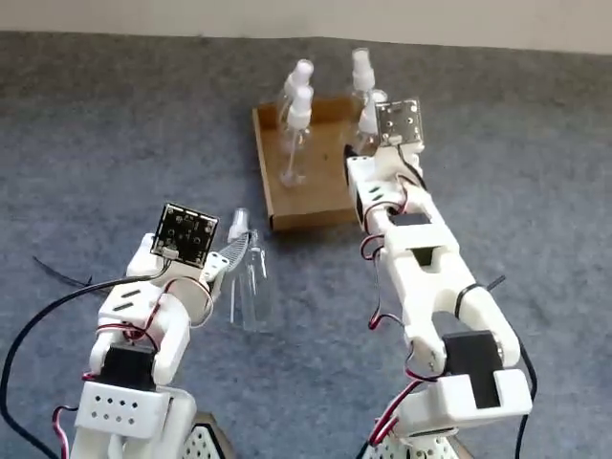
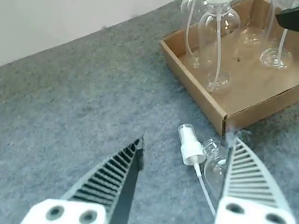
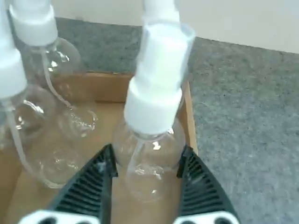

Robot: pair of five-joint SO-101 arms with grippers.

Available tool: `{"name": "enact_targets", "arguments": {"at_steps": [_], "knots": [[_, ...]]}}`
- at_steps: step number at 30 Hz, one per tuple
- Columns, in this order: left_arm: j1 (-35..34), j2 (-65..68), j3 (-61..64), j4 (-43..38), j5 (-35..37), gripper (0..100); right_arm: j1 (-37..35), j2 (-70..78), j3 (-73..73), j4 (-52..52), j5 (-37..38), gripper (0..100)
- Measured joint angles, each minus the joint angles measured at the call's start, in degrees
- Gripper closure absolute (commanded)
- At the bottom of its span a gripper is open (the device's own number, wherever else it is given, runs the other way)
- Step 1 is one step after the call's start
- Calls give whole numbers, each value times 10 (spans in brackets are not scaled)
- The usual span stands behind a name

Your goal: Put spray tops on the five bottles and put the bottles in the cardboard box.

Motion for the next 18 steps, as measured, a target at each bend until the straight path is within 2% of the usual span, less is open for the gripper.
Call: {"name": "enact_targets", "arguments": {"at_steps": [15, 18], "knots": [[0, 0, 0, 0, 0, 738, 0, 21, -17, -1, 0, 985], [0, 0, 0, 0, 0, 738, 0, 21, -17, -1, 0, 929]]}}
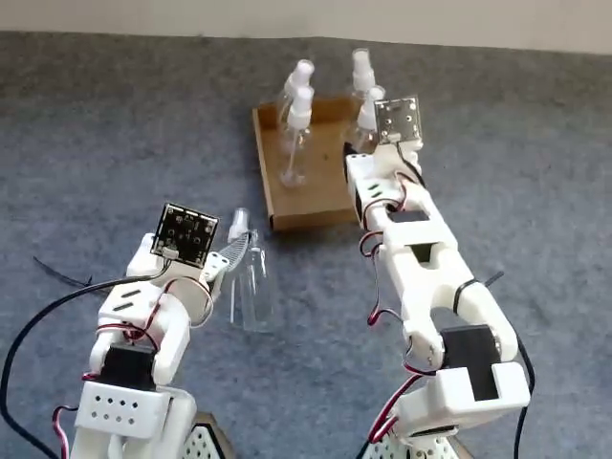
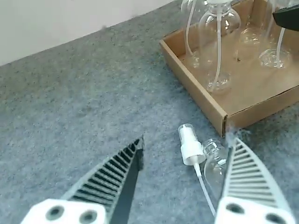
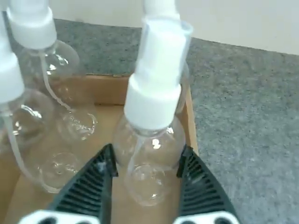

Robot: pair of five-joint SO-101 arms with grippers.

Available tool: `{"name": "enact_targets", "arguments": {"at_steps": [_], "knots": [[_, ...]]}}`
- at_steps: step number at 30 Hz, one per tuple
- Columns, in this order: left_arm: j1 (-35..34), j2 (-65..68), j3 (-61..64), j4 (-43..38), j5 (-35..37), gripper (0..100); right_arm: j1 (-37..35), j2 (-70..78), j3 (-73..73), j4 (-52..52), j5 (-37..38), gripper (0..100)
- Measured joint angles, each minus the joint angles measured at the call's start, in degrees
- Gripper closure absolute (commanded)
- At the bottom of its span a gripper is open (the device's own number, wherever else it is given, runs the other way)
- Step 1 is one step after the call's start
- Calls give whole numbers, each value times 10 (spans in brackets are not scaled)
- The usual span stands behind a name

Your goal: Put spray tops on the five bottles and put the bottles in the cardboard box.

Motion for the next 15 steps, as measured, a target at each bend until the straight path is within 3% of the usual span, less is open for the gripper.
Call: {"name": "enact_targets", "arguments": {"at_steps": [4, 15], "knots": [[0, 0, 0, 0, 0, 738, -1, 0, 0, 0, 0, 843], [0, 0, 0, 0, 0, 738, -1, 1, 0, 0, 0, 806]]}}
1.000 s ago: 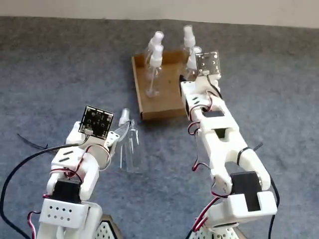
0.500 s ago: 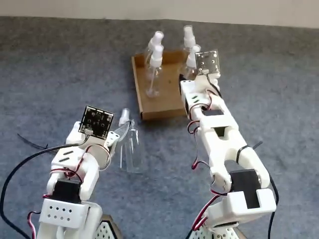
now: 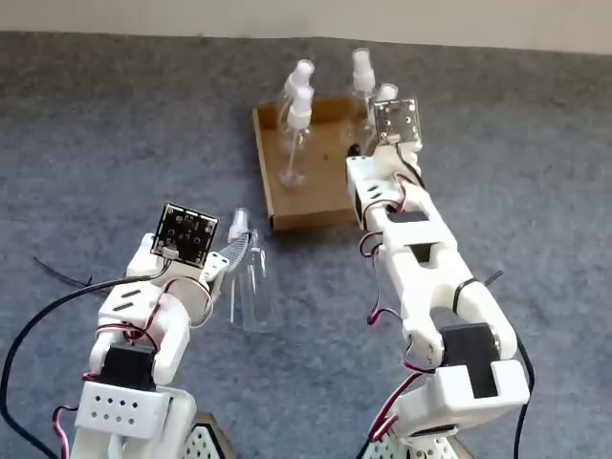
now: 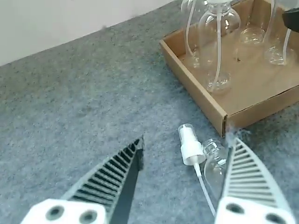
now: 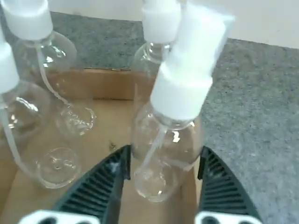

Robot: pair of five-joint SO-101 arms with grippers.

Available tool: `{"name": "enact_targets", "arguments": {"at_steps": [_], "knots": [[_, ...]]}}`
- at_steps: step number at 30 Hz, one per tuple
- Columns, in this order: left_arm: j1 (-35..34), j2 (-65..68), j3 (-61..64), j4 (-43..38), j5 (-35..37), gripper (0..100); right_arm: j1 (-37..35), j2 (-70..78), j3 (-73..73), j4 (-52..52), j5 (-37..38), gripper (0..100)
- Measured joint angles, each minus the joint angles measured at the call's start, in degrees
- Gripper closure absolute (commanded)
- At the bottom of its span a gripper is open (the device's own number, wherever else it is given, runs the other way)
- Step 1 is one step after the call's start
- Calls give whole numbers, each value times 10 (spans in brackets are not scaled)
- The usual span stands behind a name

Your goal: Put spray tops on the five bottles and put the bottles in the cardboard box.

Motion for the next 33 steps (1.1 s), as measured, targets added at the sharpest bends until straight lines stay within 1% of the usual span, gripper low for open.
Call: {"name": "enact_targets", "arguments": {"at_steps": [3, 5, 16, 19, 23, 28, 33], "knots": [[0, 0, 0, 0, 0, 738, 0, 0, 0, 1, 0, 749], [0, 0, 0, 0, 0, 738, 0, 0, 0, 1, 0, 730], [0, 0, 4, 0, 0, 738, 0, -2, 0, 1, 0, 724], [0, 0, 4, 0, 0, 738, 1, -33, 0, 5, 0, 723], [0, 0, 4, 0, 0, 738, 0, -91, 0, 71, 0, 723], [0, 0, 4, 0, 0, 738, 0, -157, 0, 119, 0, 723], [0, 0, 4, 0, 0, 738, 0, -245, 0, 197, 0, 724]]}}
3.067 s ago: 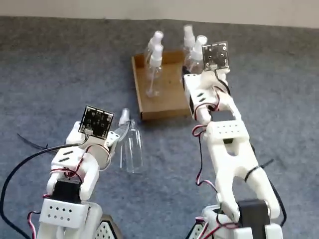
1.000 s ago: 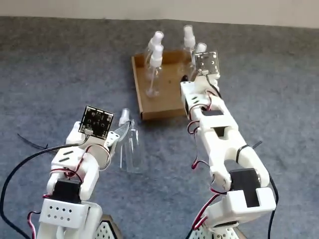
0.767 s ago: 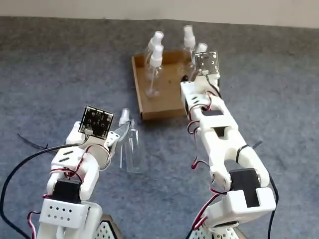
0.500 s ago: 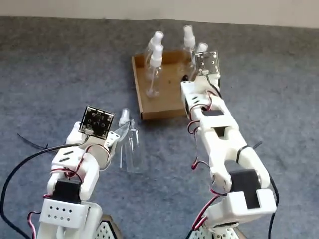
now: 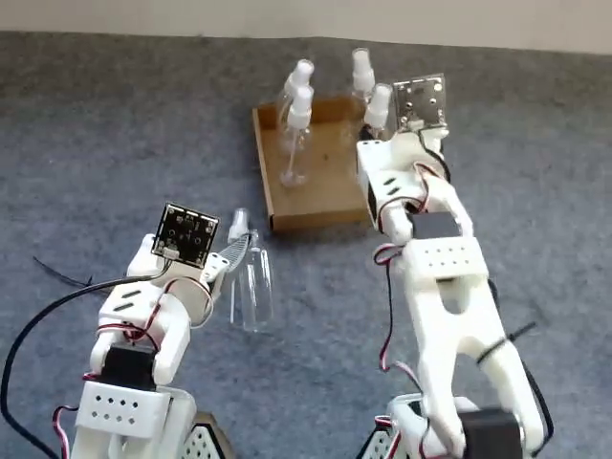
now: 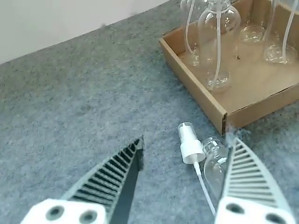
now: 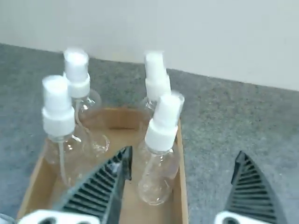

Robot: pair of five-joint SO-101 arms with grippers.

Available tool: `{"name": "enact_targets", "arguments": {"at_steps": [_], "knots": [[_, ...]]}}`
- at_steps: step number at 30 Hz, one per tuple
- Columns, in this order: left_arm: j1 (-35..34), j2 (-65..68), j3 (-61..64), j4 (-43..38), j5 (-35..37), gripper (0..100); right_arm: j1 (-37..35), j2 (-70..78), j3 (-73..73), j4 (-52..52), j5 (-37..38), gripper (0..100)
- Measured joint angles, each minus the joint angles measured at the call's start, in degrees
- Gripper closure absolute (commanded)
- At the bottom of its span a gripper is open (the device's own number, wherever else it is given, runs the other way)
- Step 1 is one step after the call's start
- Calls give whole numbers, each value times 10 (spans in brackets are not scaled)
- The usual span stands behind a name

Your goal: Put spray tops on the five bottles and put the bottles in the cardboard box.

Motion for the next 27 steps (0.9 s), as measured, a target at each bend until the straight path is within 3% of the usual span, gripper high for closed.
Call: {"name": "enact_targets", "arguments": {"at_steps": [6, 10, 14, 19, 27], "knots": [[0, 0, 0, 0, 0, 738, -19, -121, -1, 120, 0, 724], [-29, 0, -1, 0, 0, 737, -98, -144, -30, 256, 0, 724], [-111, 1, -35, 0, 0, 735, -203, -117, -45, 367, -39, 724], [-207, 39, -104, 11, 0, 736, -287, -1, -63, 386, -87, 724], [-292, 222, -201, 54, 0, 736, -351, 171, -135, 386, -148, 724]]}}
